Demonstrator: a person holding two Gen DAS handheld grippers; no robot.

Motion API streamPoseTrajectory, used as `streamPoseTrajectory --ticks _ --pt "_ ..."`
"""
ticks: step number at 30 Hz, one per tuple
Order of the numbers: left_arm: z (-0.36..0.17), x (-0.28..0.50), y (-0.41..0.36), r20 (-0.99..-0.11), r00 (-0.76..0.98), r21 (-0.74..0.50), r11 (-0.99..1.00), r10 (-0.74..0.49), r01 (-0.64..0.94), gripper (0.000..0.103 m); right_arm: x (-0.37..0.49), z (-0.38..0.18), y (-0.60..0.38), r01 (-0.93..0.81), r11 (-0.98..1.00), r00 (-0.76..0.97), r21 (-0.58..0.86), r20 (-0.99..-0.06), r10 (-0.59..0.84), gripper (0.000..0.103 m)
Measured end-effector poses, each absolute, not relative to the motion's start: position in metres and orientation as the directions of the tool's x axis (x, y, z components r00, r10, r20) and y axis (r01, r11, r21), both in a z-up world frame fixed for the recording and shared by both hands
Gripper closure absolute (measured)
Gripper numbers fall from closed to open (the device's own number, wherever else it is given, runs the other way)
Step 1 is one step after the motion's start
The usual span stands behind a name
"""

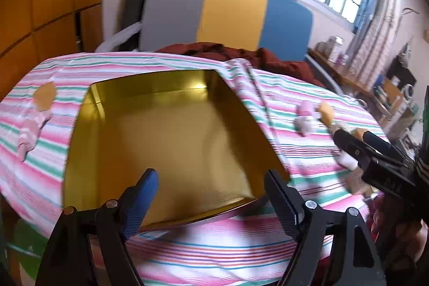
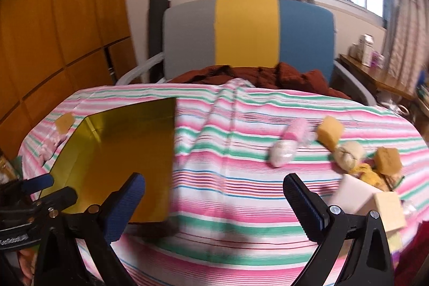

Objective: Organize objects

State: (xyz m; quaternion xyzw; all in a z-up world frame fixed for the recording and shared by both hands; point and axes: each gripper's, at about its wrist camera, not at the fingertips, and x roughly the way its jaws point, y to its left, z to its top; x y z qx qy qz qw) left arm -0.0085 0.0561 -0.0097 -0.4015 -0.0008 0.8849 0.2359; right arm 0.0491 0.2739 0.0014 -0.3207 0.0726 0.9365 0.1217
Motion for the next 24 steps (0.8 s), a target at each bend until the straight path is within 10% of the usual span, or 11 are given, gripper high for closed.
streamPoseTrajectory --ticks 24 --pt "-0.019 0.063 0.293 -0.722 -0.122 -0.110 -0.287 0.681 -0.952 0.023 0.191 0.058 0.501 -0.712 -0.683 -0.612 0.161 -0.618 0.493 0.000"
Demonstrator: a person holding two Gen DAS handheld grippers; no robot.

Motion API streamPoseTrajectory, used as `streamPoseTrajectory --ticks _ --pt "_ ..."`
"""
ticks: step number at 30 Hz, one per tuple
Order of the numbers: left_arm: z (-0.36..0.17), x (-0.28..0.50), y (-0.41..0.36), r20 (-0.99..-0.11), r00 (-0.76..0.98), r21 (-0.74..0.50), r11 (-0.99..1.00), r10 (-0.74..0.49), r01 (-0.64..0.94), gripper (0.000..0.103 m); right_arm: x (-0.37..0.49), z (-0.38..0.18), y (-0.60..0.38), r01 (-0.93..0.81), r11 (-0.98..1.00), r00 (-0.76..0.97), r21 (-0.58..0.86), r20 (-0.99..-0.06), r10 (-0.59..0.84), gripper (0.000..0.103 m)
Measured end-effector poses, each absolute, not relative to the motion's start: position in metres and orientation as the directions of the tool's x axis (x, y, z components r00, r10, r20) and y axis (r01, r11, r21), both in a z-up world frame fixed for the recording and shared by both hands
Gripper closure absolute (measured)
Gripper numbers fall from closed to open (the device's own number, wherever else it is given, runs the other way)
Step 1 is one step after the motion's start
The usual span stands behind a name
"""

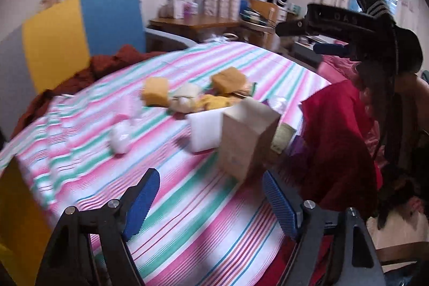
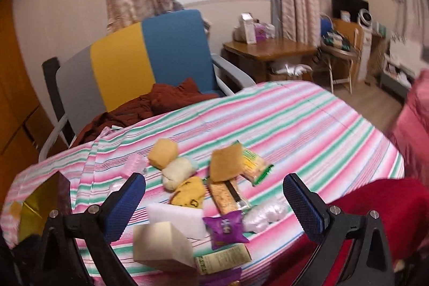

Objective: Organize objects
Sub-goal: 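Grasp the cream paper box with the left gripper while the right approaches the purple snack bag, then grasp the purple snack bag with the right gripper while the left lifts the cream box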

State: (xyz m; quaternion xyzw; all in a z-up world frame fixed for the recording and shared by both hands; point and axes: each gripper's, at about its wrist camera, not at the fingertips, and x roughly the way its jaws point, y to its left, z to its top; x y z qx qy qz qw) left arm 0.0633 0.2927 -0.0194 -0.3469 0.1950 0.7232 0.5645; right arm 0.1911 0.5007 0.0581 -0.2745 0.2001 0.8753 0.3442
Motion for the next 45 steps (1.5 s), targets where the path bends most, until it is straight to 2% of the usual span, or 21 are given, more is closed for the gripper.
streamPoseTrajectory --ticks 10,20,21,23,25,33,38,45 --pt "-0.043 0.066 0.348 -0.745 -0.027 -0.076 -0.124 0.666 -0.989 0.025 0.198 0.045 0.517 -0.717 -0.677 -0.595 0.164 -0.650 0.472 0.000" --pt "-0.061 0.059 0.378 -0.747 0.090 -0.162 -0.049 0.659 -0.986 0.026 0.194 0.025 0.534 -0.724 -0.672 -0.562 0.155 -0.698 0.444 0.000" --pt "-0.062 0.059 0.380 -0.743 0.106 -0.180 -0.044 0.660 -0.983 0.029 0.193 0.024 0.536 -0.726 -0.671 -0.558 0.153 -0.702 0.443 0.000" --pt "-0.066 0.060 0.380 -0.738 0.144 -0.217 -0.030 0.659 -0.976 0.044 0.191 0.021 0.538 -0.726 -0.671 -0.551 0.150 -0.710 0.438 0.000" --pt "-0.068 0.061 0.375 -0.730 0.166 -0.246 -0.028 0.663 -0.969 0.049 0.189 0.018 0.539 -0.724 -0.675 -0.546 0.145 -0.719 0.431 0.000" --pt "-0.063 0.054 0.333 -0.714 0.123 -0.279 -0.120 0.690 -0.953 0.050 0.175 0.006 0.534 -0.672 -0.731 -0.518 0.119 -0.781 0.349 0.000" --pt "-0.050 0.044 0.291 -0.696 0.043 -0.283 -0.219 0.717 -0.934 0.050 0.168 -0.009 0.523 -0.621 -0.783 -0.417 0.049 -0.866 0.276 0.000" --pt "-0.035 0.042 0.251 -0.659 -0.016 -0.293 -0.276 0.752 -0.915 0.050 0.157 -0.033 0.485 -0.437 -0.899 -0.230 -0.037 -0.961 0.151 0.002"
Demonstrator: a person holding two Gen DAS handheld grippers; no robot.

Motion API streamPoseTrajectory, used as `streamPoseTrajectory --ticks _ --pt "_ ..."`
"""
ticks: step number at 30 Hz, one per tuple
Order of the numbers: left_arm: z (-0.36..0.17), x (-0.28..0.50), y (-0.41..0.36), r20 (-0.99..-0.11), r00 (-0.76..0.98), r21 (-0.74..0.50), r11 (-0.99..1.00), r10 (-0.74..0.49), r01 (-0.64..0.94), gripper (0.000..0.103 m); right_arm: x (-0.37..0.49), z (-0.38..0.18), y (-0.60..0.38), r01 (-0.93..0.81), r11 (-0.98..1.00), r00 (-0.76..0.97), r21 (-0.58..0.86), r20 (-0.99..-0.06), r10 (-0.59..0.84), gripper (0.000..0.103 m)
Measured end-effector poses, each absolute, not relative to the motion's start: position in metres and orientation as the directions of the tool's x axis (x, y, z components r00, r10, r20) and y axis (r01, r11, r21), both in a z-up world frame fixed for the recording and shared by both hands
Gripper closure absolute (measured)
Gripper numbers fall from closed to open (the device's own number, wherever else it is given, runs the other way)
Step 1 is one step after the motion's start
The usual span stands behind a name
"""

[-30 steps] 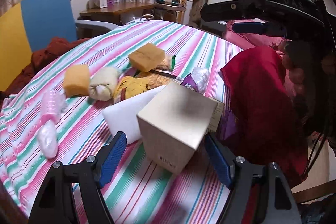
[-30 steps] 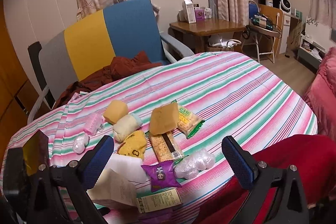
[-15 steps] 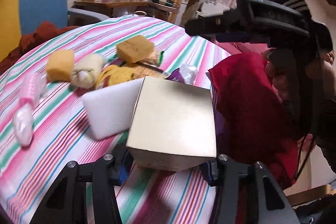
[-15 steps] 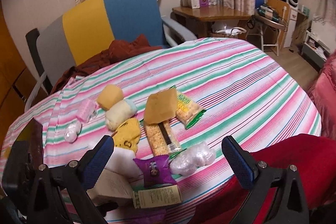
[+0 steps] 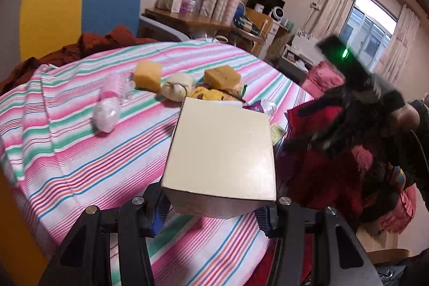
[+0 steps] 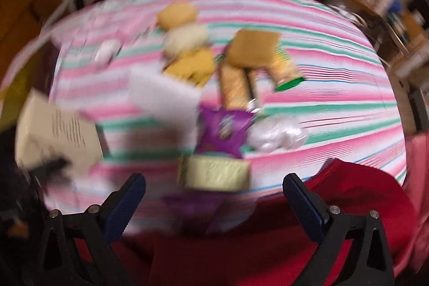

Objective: Organize objects
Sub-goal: 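Grasp the purple snack bag with the right gripper while the left lifts the cream box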

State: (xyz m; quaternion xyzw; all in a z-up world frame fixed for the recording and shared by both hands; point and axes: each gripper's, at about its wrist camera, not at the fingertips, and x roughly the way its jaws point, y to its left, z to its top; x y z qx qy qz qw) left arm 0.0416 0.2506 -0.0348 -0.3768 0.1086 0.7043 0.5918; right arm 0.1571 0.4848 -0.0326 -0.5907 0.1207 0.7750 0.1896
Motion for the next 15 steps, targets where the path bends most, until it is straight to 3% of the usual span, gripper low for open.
streamPoseTrajectory --ticks 4,6,8,10,11,15 --pt "-0.023 0.043 0.236 -0.635 -0.045 -0.284 -0.287 0.771 -0.915 0.050 0.151 -0.045 0.466 -0.349 -0.933 -0.125 -0.093 -0.982 0.145 0.013" --pt "-0.020 0.041 0.229 -0.624 -0.059 -0.284 -0.296 0.780 -0.912 0.050 0.148 -0.055 0.462 -0.329 -0.937 -0.069 -0.115 -0.987 0.146 0.025" --pt "-0.017 0.040 0.224 -0.618 -0.068 -0.291 -0.308 0.784 -0.906 0.050 0.146 -0.064 0.461 -0.315 -0.940 -0.024 -0.130 -0.989 0.145 0.027" --pt "-0.015 0.038 0.220 -0.609 -0.080 -0.297 -0.321 0.789 -0.899 0.050 0.146 -0.077 0.459 -0.303 -0.942 0.016 -0.143 -0.989 0.145 0.039" --pt "-0.014 0.038 0.217 -0.607 -0.084 -0.299 -0.325 0.790 -0.897 0.050 0.146 -0.080 0.460 -0.302 -0.942 0.026 -0.147 -0.989 0.146 0.053" --pt "-0.009 0.036 0.206 -0.595 -0.108 -0.304 -0.348 0.796 -0.887 0.050 0.152 -0.072 0.464 -0.319 -0.938 -0.021 -0.133 -0.989 0.147 0.052"
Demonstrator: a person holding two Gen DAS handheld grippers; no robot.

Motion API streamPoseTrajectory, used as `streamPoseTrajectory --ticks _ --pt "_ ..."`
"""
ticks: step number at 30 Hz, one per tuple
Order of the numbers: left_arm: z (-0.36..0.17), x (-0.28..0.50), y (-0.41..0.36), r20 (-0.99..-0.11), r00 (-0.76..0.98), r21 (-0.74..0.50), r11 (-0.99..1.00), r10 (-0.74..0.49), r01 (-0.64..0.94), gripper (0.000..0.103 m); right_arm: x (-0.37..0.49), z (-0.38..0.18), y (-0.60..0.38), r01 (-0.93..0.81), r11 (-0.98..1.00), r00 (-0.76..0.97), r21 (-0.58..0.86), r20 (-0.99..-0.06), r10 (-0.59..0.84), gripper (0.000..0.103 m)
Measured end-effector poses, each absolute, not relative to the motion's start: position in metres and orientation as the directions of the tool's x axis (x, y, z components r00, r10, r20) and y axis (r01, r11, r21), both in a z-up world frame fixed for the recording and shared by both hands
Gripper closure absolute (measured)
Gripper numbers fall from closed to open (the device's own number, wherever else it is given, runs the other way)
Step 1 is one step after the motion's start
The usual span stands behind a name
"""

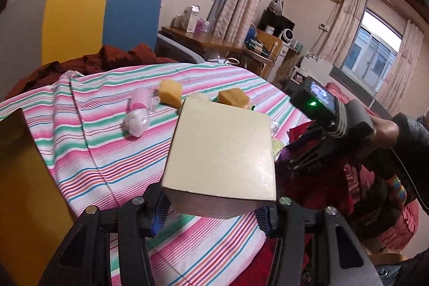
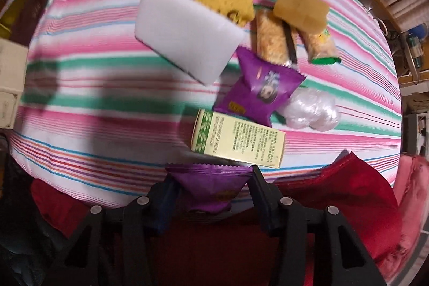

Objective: Organize objects
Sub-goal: 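Grasp the purple snack bag with the right gripper while the left lifts the cream box, then place the cream box in the gold tray with the left gripper while the right drops the purple bag in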

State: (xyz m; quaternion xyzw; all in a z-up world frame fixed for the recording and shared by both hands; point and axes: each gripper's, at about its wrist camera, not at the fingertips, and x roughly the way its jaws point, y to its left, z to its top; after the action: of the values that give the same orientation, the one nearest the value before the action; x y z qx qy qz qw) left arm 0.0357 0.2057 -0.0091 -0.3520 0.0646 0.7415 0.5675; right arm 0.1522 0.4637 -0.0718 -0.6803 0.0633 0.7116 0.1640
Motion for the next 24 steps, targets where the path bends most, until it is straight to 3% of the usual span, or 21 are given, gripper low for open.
streamPoseTrajectory --ticks 12,20,24 --pt "0.015 0.009 0.136 -0.556 -0.306 -0.315 -0.537 0.773 -0.783 0.049 0.124 0.006 0.400 -0.156 -0.986 -0.352 0.057 -0.936 0.002 0.052" --pt "0.016 -0.041 0.042 -0.588 -0.521 -0.301 -0.764 0.620 -0.570 0.049 0.041 0.029 0.312 0.020 -0.988 -0.517 0.151 -0.845 -0.139 0.052" --pt "0.003 -0.076 0.009 -0.647 -0.585 -0.250 -0.861 0.489 -0.443 0.049 0.008 0.029 0.269 0.110 -0.971 -0.530 0.210 -0.815 -0.236 0.052"
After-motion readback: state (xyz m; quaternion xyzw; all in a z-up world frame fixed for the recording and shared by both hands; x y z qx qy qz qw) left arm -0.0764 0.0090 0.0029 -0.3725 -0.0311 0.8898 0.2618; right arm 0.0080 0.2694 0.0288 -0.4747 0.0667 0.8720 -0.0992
